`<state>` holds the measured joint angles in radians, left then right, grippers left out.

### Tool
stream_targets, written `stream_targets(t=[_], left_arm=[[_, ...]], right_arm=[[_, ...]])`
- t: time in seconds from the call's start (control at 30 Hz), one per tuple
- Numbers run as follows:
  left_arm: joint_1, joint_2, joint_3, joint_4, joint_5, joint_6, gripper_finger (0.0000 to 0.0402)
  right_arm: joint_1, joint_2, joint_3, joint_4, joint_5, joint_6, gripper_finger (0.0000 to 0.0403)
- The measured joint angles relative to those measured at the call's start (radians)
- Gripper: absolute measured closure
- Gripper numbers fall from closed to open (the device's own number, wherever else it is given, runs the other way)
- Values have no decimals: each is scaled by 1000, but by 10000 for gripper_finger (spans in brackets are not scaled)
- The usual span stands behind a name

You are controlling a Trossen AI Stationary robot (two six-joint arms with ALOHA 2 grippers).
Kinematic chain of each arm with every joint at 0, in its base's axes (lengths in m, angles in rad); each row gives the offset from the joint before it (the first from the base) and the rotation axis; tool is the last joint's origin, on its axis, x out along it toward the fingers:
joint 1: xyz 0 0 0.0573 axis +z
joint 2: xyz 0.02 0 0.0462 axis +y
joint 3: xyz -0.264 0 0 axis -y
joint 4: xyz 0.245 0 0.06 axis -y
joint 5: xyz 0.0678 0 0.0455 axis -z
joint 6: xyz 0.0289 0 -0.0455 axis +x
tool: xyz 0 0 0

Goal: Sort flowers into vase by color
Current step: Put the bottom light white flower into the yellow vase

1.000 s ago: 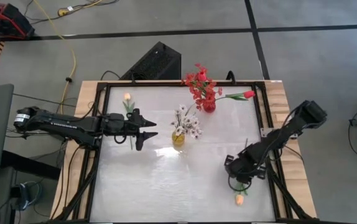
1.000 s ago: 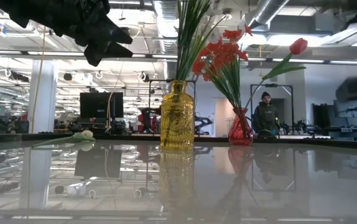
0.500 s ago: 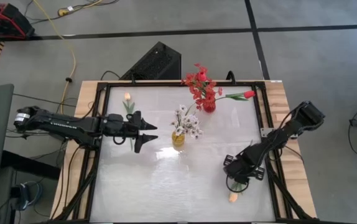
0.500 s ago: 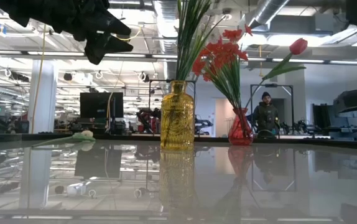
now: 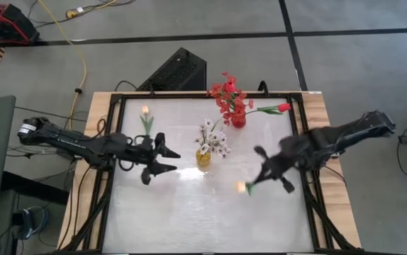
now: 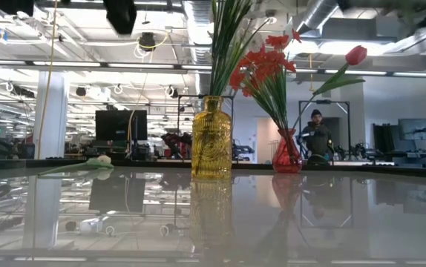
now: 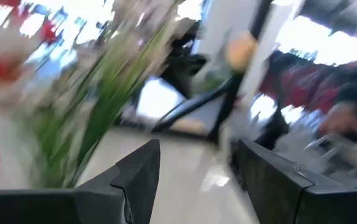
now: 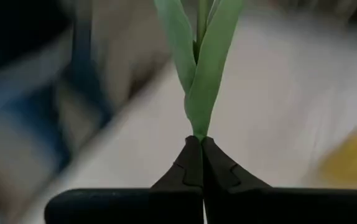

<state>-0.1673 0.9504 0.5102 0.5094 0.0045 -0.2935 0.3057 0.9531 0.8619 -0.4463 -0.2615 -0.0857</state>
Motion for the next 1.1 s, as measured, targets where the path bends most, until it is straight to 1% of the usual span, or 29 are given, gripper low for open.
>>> stream_targets(t=[0.07, 0.13, 0.27, 0.37, 0.47, 0.57, 0.67, 0.73, 0.8, 0.9, 1.03, 1.1], left_arm=[[-19, 0, 0, 97, 14, 0, 198], [-36, 0, 14, 144, 7, 12, 198], [-73, 12, 98, 119, -64, 101, 198], [-97, 63, 187, 97, -94, 169, 198], [-107, 142, 306, 53, -110, 205, 198], [-100, 218, 443, -24, -123, 238, 198], [-76, 285, 589, -111, -125, 271, 198], [-58, 325, 678, -191, -123, 264, 198], [-39, 370, 756, -253, -122, 253, 198], [-15, 431, 843, -305, -104, 250, 198], [17, 492, 921, -317, -17, 250, 198], [27, 510, 940, -329, 11, 236, 198]], right_arm=[[-41, -34, -6, 206, -1, 68, 385], [-71, -43, -6, 412, -2, 118, 382], [-117, -5, -6, 726, -1, 185, 385], [-133, 55, -2, 865, -1, 260, 386], [-138, 124, 34, 909, -3, 299, 386], [-140, 174, 110, 916, -23, 301, 386], [-155, 217, 198, 923, -77, 263, 386], [-166, 244, 246, 914, -116, 238, 386], [-180, 261, 286, 891, -133, 213, 386], [-210, 282, 333, 882, -133, 189, 386], [-245, 313, 387, 858, -133, 191, 386], [-258, 325, 406, 856, -128, 191, 386]])
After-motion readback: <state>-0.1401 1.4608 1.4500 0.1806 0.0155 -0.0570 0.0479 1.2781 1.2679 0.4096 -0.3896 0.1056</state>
